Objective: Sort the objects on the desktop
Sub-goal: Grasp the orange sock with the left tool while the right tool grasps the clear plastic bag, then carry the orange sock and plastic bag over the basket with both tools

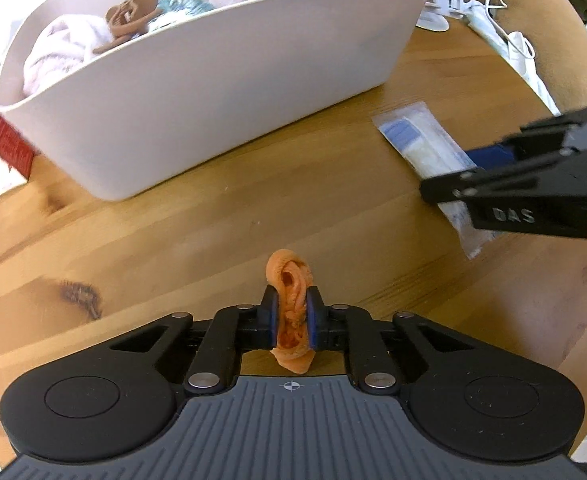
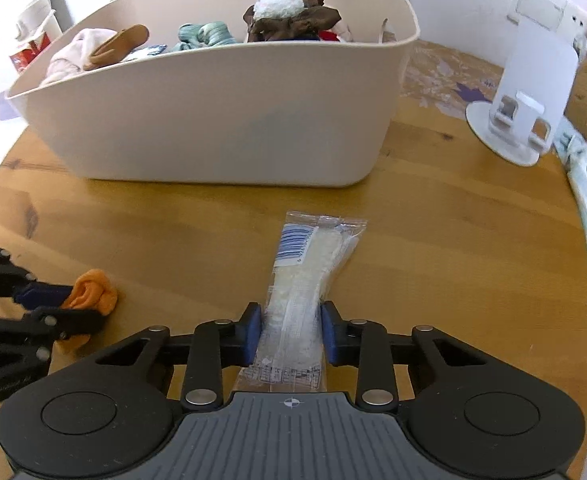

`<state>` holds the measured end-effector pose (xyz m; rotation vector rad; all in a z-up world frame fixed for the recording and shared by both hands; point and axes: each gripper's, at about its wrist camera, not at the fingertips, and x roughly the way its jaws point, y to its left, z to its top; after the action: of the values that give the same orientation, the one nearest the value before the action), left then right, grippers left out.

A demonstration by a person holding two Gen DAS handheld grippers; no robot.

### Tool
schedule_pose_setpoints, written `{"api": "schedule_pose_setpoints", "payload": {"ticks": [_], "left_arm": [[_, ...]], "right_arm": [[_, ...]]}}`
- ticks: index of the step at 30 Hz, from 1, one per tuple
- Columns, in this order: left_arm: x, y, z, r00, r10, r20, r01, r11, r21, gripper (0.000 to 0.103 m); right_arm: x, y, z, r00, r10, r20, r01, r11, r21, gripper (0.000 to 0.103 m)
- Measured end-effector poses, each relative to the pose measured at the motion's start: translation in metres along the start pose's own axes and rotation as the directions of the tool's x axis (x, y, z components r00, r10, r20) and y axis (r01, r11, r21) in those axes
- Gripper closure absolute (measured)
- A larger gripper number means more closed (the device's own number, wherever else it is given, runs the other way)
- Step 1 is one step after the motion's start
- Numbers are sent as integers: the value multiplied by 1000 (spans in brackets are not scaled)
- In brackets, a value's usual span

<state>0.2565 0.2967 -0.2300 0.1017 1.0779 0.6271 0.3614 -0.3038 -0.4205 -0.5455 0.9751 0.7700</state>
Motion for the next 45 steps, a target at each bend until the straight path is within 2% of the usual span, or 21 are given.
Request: {"api": "schedule_pose_setpoints", "payload": {"ticks": [5, 9, 16, 20, 26, 31, 37, 41, 45], "left_arm": [[-10, 2, -4, 1000, -3, 14, 3, 999, -36, 90], [-24, 7, -9, 999, -15, 34, 17, 998, -55, 90], [-63, 16, -11, 992, -9, 123, 24, 993, -115, 90], [-69, 18, -4, 993, -10, 117, 23, 994, -111, 90], [-91, 34, 5, 984, 27, 175, -10, 995, -96, 90], [-111, 45, 24, 967, 71, 246, -52, 995, -83, 90], [-129, 59, 59, 940, 103, 326, -77, 993, -91, 90], [-132, 64, 84, 929, 108, 354, -76, 992, -102, 90], [-125, 66, 107, 923, 115, 367, -77, 990, -118, 90]], "right_arm": [[-17, 0, -20, 998, 70, -4, -70, 997, 41, 76], [-37, 5, -33, 995, 96, 20, -97, 995, 39, 76], [-72, 7, -34, 990, 113, 85, -113, 994, 3, 76], [-91, 9, -27, 985, 101, 137, -94, 994, -57, 76], [-120, 9, -9, 966, 95, 240, -74, 993, -94, 76], [-135, 4, 17, 942, 71, 327, -33, 992, -120, 76], [-141, -1, 51, 913, 57, 405, 4, 989, -148, 76], [-142, 1, 73, 885, 50, 463, 34, 985, -172, 76], [-135, 7, 95, 873, 61, 484, 38, 981, -192, 76]]}}
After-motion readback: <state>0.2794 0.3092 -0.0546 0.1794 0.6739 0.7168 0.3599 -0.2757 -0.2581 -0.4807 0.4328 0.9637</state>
